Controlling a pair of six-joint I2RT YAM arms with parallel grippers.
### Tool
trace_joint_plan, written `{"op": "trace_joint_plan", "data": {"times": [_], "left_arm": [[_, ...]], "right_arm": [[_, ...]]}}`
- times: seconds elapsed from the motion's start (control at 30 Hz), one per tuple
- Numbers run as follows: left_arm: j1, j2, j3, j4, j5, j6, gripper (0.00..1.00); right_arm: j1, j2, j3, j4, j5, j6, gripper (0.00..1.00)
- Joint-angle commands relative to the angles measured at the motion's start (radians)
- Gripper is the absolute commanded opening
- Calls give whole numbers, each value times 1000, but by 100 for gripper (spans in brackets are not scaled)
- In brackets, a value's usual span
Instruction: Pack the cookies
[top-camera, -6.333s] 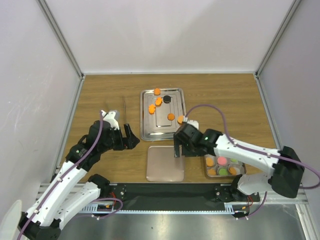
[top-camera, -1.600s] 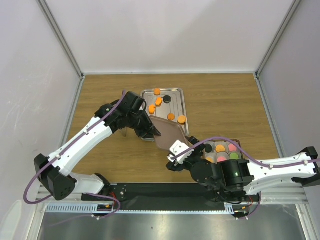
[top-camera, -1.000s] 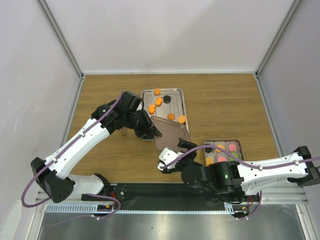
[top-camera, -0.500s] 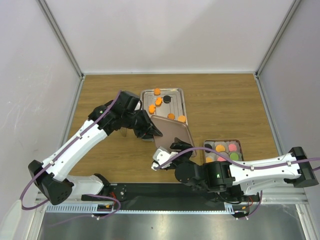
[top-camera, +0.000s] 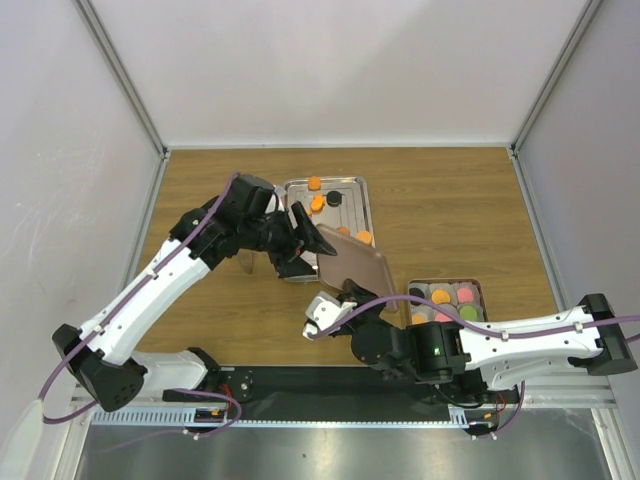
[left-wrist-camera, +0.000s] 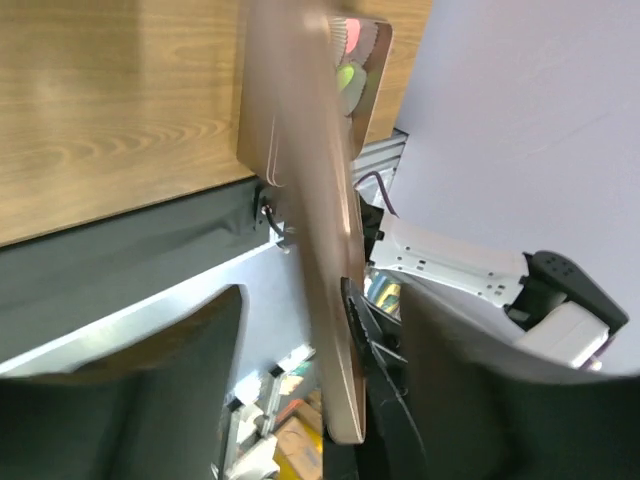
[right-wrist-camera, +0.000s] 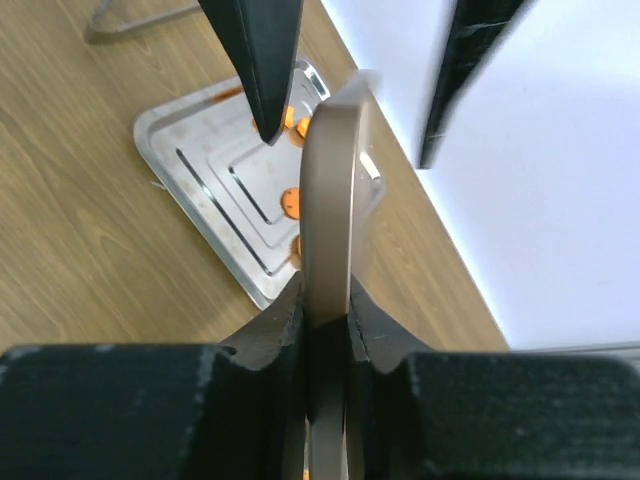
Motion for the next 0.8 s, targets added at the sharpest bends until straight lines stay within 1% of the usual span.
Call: {"op": "trace_joint_plan", "data": {"times": [0.0,0.03,0.1,0.17,0.23,0.27,0.3,0.33,0.37,0.4,0.43,0.47,0.5,0.53,0.57,0.6,0.63,0.67,0.7,0.73,0.77], "left_arm": [[14,-45,58,52,1,32,73],[17,-46,61,64,-12,47,78],[32,-60,68,96,-27,65,83],[70,-74,70,129,-35,120,86],[108,-112,50,222,-27,192,88],[156,-126,18,266,-4,219,89],[185,-147,-1,352,16,240,88],[211,-181,-25,403,34,268,88],[252,-204,-69,440,49,278,88],[270,-222,-93,505,56,286,89],[282,-262,-119,541,65,292,88],[296,-282,-181,573,71,292,89],[296,-301,-214,610,68,291,89],[296,-327,-252,697,68,294,89],[296,-362,-330,740,66,289,89],[296,-377,-367,780,89,276,89],[296,-385,-402,822,105,276,89],[290,-387,-457,913,129,280,89],[282,-381,-476,916,152,288,90],[277,-375,-490,960,172,294,90],[256,-353,-514,1001,184,302,90]], "right_arm": [[0,-27,43,28,44,-9,13],[0,-30,51,27,44,-3,11],[-8,-30,62,10,49,31,8],[-25,-30,88,-39,52,81,4],[-40,-44,126,-94,10,182,2],[-62,-53,137,-133,-23,213,3],[-80,-68,154,-157,-48,245,2],[-103,-71,174,-192,-81,341,2],[-135,-76,227,-269,-156,386,2],[-196,-77,252,-304,-190,443,0],[-235,-82,272,-329,-227,518,0],[-269,-85,313,-382,-316,563,0],[-342,-88,329,-400,-358,597,0],[-380,-100,344,-417,-400,630,0],[-419,-108,362,-433,-518,693,0],[-513,-117,370,-438,-580,719,0],[-557,-126,373,-443,-640,752,0],[-613,-146,375,-446,-766,804,0],[-661,-156,369,-441,-834,833,0],[-762,-168,366,-438,-900,859,0],[-807,-185,359,-426,-1015,908,0]]}}
